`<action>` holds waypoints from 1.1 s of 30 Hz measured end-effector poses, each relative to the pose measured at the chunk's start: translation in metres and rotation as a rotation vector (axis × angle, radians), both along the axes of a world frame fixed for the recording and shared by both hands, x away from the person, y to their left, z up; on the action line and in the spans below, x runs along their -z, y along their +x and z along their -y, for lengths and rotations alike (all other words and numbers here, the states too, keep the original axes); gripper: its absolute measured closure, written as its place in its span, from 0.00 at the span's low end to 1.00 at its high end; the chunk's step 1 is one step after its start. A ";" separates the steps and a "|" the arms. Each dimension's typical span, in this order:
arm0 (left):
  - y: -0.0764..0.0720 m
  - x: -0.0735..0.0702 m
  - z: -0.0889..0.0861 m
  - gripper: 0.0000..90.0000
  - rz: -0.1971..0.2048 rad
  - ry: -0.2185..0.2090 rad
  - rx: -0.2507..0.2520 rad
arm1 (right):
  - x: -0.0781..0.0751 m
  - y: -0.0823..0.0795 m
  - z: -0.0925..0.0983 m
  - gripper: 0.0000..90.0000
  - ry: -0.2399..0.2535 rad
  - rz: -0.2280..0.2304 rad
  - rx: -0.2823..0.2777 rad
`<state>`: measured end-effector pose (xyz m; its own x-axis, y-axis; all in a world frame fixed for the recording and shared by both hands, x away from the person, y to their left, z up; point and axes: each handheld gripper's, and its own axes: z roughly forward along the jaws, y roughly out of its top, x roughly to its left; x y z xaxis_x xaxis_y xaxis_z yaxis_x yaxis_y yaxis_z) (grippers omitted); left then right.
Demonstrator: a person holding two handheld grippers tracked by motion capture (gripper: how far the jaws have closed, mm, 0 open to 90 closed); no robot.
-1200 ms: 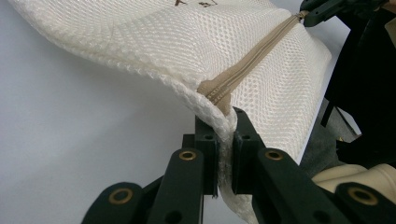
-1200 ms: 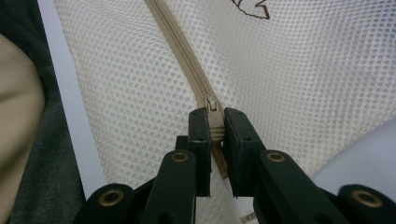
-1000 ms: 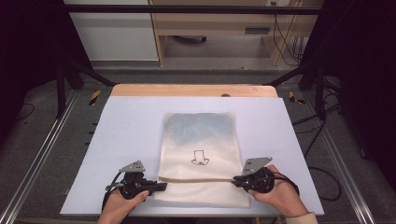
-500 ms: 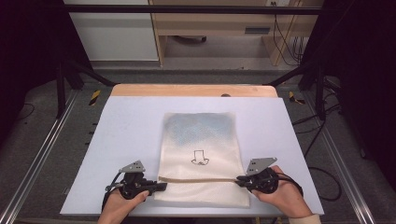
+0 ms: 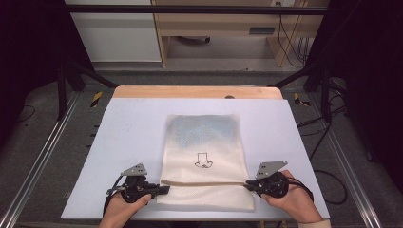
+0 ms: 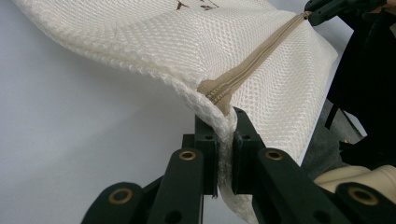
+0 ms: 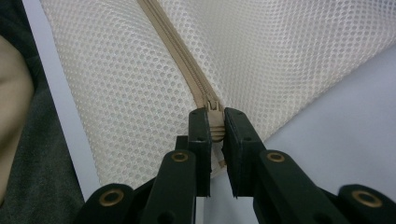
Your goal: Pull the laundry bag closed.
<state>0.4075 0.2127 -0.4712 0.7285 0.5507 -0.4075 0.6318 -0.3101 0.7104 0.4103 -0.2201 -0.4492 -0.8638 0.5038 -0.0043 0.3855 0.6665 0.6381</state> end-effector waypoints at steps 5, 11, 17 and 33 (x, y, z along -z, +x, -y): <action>0.000 -0.001 -0.001 0.93 0.007 0.006 -0.002 | 0.002 0.000 0.003 0.91 -0.014 -0.011 0.008; -0.001 0.000 0.000 0.92 0.010 0.015 -0.002 | 0.004 0.000 0.004 0.91 -0.004 -0.022 0.010; -0.006 -0.006 -0.009 0.58 0.029 0.037 -0.102 | 0.001 0.001 0.001 0.67 0.036 0.010 0.036; 0.001 -0.035 -0.052 0.05 0.414 0.116 -0.361 | -0.024 0.025 -0.015 0.08 0.224 0.258 0.375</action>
